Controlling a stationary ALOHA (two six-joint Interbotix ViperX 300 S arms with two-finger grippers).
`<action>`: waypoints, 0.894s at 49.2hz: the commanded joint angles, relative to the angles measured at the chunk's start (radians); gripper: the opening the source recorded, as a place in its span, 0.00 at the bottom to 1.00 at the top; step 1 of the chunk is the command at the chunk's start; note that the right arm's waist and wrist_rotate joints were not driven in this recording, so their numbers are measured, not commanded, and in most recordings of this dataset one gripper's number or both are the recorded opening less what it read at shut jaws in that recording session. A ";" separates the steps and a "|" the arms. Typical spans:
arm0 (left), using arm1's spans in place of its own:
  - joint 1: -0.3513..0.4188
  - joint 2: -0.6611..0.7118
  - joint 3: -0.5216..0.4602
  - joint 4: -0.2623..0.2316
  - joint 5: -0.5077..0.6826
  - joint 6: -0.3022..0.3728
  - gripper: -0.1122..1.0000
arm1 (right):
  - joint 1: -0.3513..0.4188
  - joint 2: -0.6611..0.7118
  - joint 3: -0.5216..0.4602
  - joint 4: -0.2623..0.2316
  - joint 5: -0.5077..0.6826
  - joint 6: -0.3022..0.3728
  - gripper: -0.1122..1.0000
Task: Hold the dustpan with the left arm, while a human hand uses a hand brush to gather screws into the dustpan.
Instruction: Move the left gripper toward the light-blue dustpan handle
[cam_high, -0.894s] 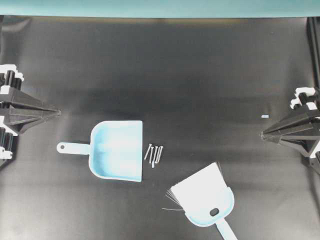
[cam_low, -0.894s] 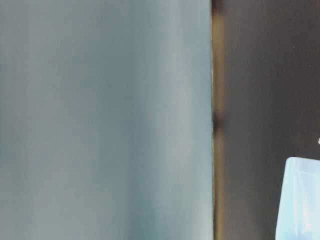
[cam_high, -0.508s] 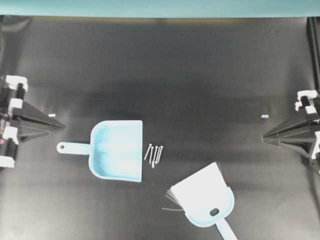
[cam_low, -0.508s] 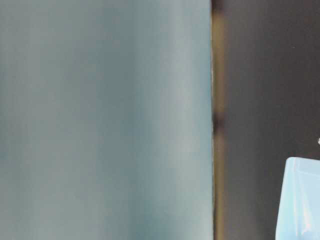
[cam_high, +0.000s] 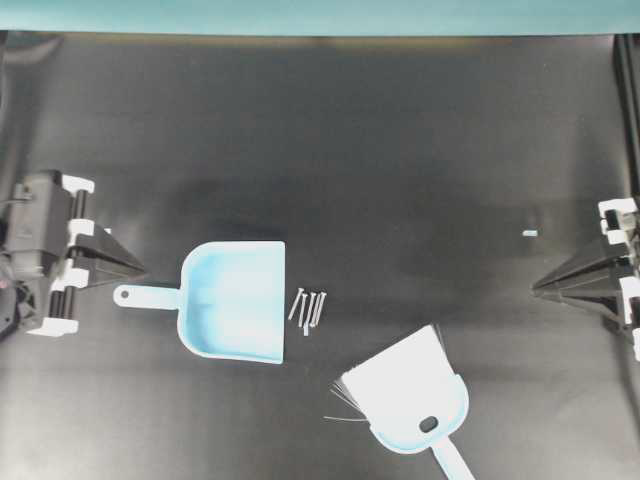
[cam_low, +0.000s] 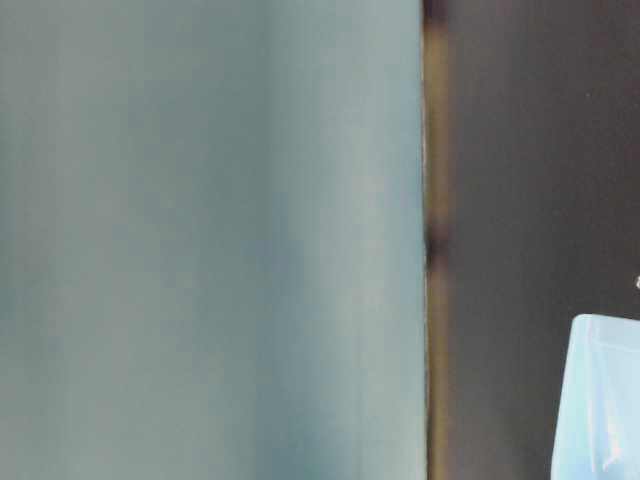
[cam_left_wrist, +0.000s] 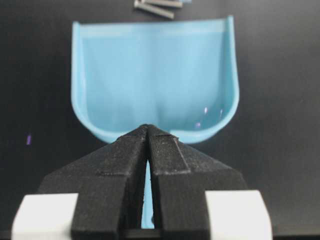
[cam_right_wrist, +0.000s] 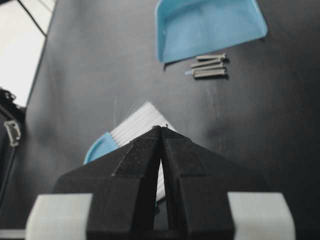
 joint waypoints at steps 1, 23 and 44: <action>0.003 0.046 -0.021 0.003 -0.003 -0.009 0.10 | 0.000 -0.034 0.020 -0.003 -0.020 0.000 0.10; 0.011 0.272 -0.015 0.003 -0.104 -0.020 0.89 | 0.000 -0.285 0.114 -0.003 0.100 0.000 0.10; 0.009 0.446 0.017 0.003 -0.261 -0.011 0.89 | 0.000 -0.318 0.123 -0.003 0.115 0.000 0.10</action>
